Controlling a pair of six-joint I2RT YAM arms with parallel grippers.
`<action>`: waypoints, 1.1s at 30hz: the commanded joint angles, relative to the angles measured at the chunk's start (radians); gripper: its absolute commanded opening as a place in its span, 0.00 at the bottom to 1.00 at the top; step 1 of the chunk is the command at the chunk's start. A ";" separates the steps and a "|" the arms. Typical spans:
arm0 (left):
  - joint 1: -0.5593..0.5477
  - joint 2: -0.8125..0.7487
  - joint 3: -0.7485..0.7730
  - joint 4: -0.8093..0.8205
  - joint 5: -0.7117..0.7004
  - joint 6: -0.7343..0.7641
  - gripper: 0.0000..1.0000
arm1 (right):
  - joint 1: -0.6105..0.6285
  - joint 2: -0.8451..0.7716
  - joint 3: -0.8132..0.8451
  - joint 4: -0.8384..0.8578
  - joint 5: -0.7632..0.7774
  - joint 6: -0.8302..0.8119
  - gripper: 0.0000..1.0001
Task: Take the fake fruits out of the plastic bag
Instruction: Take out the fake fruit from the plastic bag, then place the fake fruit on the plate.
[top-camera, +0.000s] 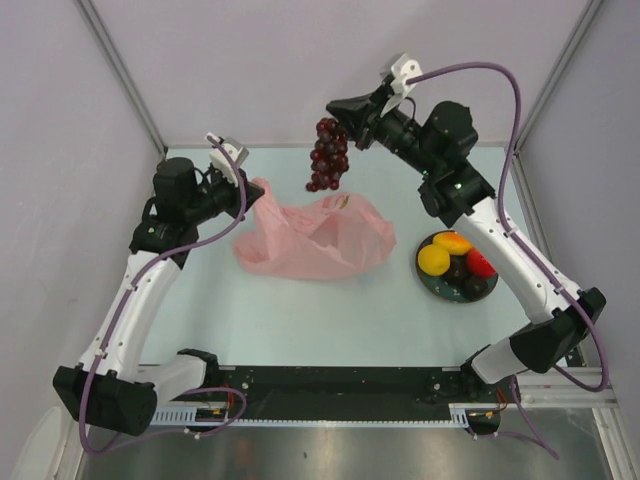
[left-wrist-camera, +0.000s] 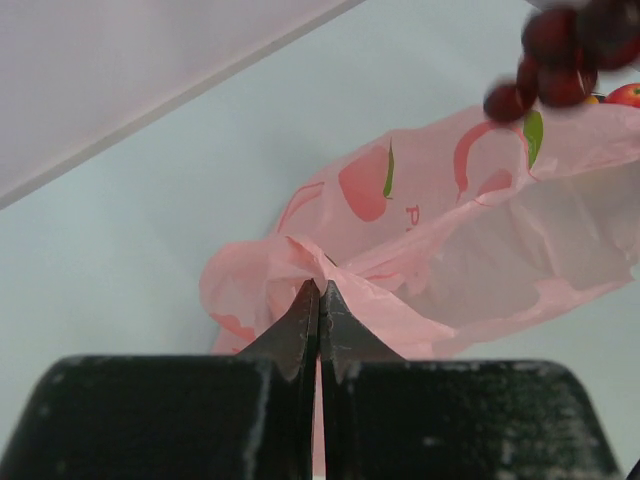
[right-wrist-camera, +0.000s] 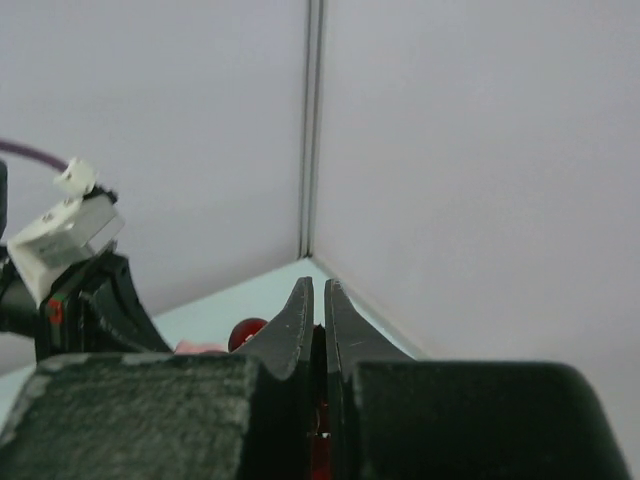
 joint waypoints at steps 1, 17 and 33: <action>-0.005 -0.046 -0.002 0.069 0.024 -0.042 0.00 | -0.030 0.021 0.124 -0.020 0.001 0.037 0.00; -0.003 -0.089 -0.086 0.113 0.027 -0.082 0.00 | -0.530 -0.270 -0.147 -0.486 -0.103 -0.179 0.00; -0.003 -0.066 -0.109 0.133 0.037 -0.111 0.00 | -0.584 -0.510 -0.455 -0.781 -0.145 -0.224 0.00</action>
